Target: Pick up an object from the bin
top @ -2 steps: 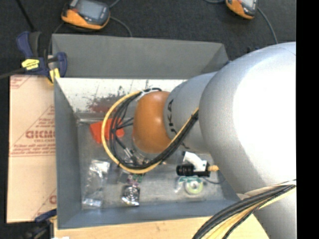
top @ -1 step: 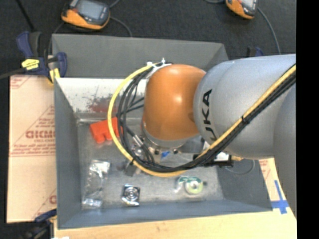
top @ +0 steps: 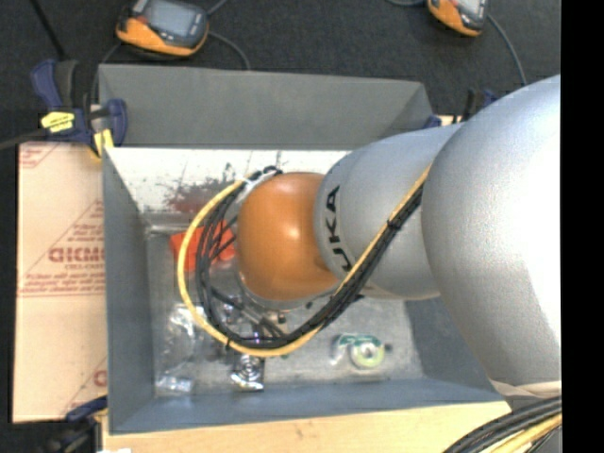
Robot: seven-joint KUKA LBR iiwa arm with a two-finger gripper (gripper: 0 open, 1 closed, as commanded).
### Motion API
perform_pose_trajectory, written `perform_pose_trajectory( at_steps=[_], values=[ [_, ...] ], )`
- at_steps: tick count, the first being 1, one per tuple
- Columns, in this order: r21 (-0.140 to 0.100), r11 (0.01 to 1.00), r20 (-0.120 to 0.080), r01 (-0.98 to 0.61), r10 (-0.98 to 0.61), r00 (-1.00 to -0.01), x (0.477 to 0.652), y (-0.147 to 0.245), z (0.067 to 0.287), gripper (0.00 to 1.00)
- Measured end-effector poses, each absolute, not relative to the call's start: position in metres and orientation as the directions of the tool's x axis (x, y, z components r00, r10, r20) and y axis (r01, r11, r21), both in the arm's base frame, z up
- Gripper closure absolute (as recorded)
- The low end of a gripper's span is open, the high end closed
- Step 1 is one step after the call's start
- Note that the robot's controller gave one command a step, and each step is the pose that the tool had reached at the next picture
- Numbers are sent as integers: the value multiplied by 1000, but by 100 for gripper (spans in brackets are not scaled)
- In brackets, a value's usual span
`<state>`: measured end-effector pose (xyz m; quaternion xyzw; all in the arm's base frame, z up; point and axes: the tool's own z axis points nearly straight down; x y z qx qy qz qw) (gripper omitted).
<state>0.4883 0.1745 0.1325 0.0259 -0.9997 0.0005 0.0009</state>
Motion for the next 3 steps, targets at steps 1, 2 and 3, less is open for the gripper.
perform_pose_trajectory(
  at_steps=[1,2,3],
  values=[
    [3,999,-6,-46,-46,-999,489,192,168,100],
    [5,999,-12,-46,-46,-999,504,211,248,100],
    [1,921,-25,-390,-390,-921,541,215,101,100]
  ],
)
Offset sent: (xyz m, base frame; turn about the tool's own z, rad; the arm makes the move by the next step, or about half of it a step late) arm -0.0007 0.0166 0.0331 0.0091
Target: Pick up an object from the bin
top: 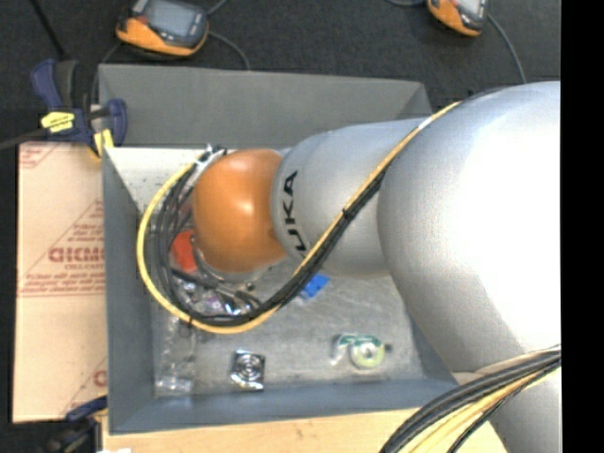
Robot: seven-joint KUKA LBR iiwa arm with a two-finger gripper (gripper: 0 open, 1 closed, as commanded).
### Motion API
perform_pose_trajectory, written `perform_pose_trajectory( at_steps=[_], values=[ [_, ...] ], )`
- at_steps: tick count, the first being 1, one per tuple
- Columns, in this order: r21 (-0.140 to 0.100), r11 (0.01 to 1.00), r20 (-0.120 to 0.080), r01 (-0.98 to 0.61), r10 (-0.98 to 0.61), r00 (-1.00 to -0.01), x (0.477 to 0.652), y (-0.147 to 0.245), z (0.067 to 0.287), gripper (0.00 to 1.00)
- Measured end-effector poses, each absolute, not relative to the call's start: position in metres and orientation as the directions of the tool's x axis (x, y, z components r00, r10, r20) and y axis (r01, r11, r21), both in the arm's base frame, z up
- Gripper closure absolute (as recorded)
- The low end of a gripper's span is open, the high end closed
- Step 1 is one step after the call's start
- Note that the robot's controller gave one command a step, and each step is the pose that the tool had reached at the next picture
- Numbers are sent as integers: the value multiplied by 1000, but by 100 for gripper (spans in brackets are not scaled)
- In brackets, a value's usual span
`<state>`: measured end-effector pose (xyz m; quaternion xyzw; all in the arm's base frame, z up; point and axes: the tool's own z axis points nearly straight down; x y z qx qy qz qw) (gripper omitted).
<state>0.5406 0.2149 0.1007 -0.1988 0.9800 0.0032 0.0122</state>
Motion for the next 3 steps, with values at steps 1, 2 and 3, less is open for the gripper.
perform_pose_trajectory(
  at_steps=[1,2,3],
  values=[
    [0,930,-13,-367,-367,-930,553,215,165,100],
    [-4,926,-9,-377,-377,-926,577,176,193,100],
    [3,928,-1,-373,-373,-928,561,218,158,100]
  ],
)
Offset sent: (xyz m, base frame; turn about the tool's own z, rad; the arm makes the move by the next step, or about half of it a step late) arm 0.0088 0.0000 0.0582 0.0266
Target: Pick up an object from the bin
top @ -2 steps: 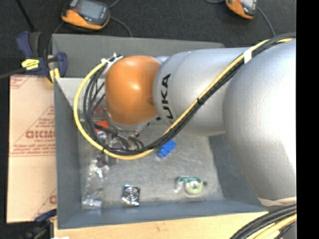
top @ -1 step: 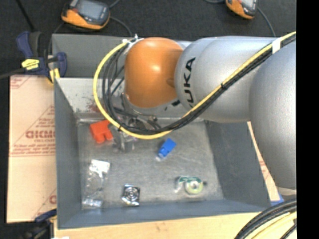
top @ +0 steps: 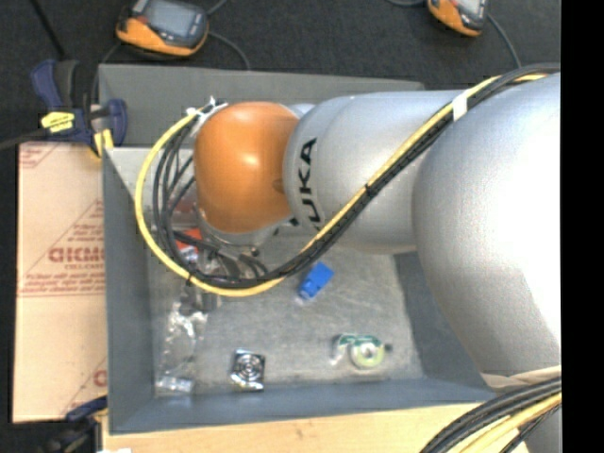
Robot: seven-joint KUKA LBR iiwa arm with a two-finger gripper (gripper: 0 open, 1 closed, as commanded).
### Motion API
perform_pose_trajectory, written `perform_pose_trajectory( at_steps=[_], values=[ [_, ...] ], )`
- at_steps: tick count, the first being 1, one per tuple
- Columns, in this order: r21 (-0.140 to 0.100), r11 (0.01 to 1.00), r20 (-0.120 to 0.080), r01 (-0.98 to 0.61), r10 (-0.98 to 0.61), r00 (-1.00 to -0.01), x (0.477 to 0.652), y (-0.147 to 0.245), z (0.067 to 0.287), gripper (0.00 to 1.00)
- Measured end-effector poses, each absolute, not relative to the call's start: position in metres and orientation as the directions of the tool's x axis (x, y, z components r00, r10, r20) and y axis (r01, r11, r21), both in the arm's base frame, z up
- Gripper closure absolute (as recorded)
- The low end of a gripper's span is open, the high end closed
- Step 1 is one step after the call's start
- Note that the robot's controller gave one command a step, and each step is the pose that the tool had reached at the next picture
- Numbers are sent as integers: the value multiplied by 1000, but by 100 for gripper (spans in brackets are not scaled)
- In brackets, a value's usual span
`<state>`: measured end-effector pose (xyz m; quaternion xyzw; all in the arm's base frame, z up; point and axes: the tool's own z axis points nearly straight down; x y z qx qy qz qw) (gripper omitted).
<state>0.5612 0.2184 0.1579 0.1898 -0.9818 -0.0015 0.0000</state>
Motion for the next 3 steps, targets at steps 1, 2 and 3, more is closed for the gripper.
perform_pose_trajectory(
  at_steps=[1,2,3],
  values=[
    [0,876,-3,-483,-483,-876,549,229,172,100],
    [-2,872,-10,-489,-489,-872,565,235,217,100],
    [-4,869,-10,-495,-495,-869,649,219,218,100]
  ],
)
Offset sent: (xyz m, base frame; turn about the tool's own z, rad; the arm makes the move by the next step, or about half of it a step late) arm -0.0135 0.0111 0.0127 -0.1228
